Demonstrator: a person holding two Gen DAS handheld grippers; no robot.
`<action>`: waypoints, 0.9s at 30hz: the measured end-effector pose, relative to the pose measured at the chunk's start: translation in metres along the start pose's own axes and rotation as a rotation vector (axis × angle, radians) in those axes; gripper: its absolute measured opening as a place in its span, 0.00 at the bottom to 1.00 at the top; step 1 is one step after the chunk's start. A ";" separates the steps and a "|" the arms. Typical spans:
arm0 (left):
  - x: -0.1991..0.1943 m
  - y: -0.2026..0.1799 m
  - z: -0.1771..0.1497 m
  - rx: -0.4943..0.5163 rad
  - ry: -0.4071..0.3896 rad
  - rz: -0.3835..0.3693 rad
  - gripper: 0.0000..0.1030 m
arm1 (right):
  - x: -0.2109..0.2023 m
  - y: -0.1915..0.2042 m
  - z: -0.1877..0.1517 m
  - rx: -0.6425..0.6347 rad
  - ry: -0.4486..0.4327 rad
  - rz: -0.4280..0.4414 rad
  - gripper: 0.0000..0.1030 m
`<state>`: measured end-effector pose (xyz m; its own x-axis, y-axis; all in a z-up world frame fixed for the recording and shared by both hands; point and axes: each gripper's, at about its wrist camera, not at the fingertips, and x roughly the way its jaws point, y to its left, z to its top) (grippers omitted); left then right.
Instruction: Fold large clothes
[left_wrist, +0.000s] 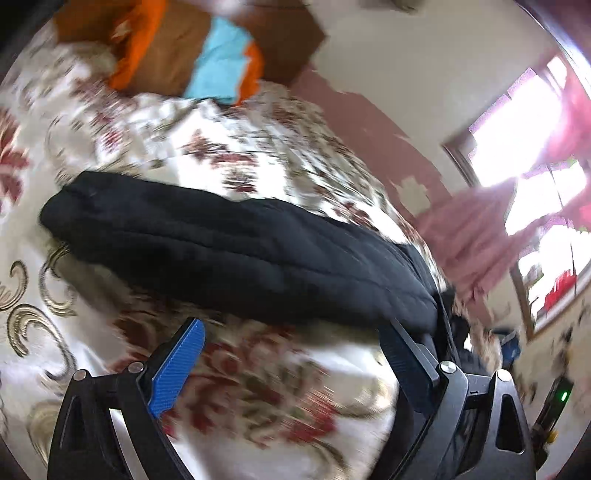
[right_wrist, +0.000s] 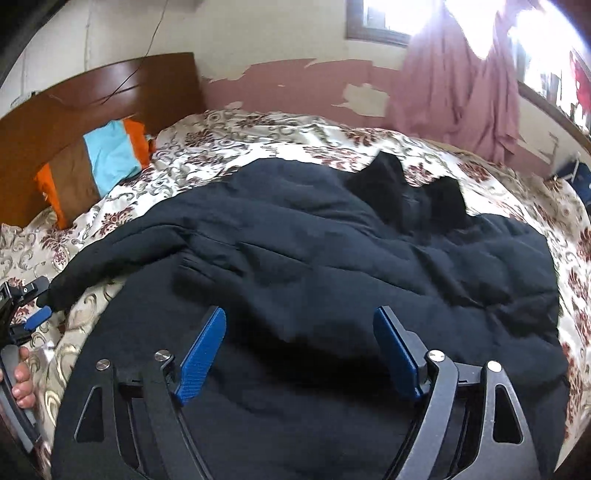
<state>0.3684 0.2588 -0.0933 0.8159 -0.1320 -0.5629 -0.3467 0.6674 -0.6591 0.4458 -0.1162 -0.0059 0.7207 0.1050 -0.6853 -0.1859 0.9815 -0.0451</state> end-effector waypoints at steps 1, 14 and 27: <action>0.002 0.014 0.004 -0.057 0.010 0.005 0.93 | 0.003 0.009 0.003 0.003 0.001 0.000 0.82; 0.038 0.092 0.031 -0.362 0.020 -0.075 0.93 | 0.071 0.024 0.036 0.186 0.006 -0.087 0.83; 0.035 0.126 0.048 -0.448 -0.042 -0.109 0.24 | 0.104 0.036 0.029 0.185 -0.012 -0.134 0.92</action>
<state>0.3752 0.3733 -0.1725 0.8738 -0.1477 -0.4632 -0.4156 0.2677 -0.8693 0.5332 -0.0653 -0.0579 0.7390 -0.0275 -0.6731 0.0368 0.9993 -0.0004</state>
